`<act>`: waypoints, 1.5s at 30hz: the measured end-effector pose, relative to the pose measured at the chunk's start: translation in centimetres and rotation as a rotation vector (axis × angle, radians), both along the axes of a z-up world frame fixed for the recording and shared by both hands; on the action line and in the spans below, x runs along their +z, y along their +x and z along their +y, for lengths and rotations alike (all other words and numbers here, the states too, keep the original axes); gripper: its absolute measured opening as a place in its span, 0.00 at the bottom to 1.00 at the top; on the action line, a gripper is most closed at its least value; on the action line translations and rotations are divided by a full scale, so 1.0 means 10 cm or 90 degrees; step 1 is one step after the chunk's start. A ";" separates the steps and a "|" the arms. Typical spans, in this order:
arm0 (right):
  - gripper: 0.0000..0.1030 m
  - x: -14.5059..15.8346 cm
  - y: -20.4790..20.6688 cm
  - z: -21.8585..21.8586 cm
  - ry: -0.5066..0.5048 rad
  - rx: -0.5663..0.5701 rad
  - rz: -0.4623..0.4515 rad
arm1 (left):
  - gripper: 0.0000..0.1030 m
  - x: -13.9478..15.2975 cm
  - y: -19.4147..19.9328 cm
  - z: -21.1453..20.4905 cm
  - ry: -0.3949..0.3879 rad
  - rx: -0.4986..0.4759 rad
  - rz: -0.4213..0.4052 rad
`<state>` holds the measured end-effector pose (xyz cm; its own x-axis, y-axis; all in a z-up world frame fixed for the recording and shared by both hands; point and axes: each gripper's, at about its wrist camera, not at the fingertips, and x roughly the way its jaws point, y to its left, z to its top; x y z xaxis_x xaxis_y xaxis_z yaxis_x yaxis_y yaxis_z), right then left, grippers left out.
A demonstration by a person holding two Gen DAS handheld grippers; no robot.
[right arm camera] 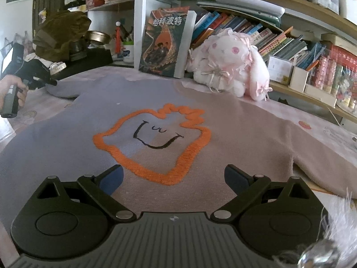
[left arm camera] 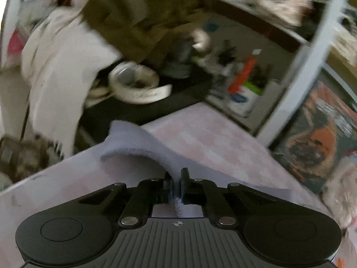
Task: Fold clothes
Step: 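Lift the sleeve with the left gripper and fold it across the sweater body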
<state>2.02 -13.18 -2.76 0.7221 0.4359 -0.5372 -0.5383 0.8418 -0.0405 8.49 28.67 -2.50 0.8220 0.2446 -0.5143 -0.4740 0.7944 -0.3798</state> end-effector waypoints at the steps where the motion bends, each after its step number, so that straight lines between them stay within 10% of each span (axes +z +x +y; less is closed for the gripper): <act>1: 0.95 0.00 0.00 0.00 -0.002 0.000 0.000 | 0.04 0.06 -0.01 -0.07 0.014 -0.016 -0.010; 17: 0.95 0.07 -0.27 -0.33 -0.016 -0.021 -0.073 | 0.04 1.25 0.15 -2.01 0.059 -0.343 -0.203; 33: 0.95 0.08 -0.35 -0.62 0.028 -0.030 -0.062 | 0.06 0.59 0.69 -3.41 0.111 -0.437 -0.072; 38: 0.95 0.07 -0.33 -0.60 0.023 -0.026 -0.053 | 0.65 0.49 0.66 -3.73 0.077 -0.545 -0.039; 45: 0.95 0.05 -0.34 -0.56 0.010 -0.032 -0.051 | 0.67 0.68 0.20 -3.70 0.182 -0.614 -0.086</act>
<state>-1.37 -18.81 -2.24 0.7832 0.4061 -0.4708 -0.4914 0.8682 -0.0686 10.47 -8.38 4.33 0.7806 -0.4553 -0.4281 0.4510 0.8846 -0.1185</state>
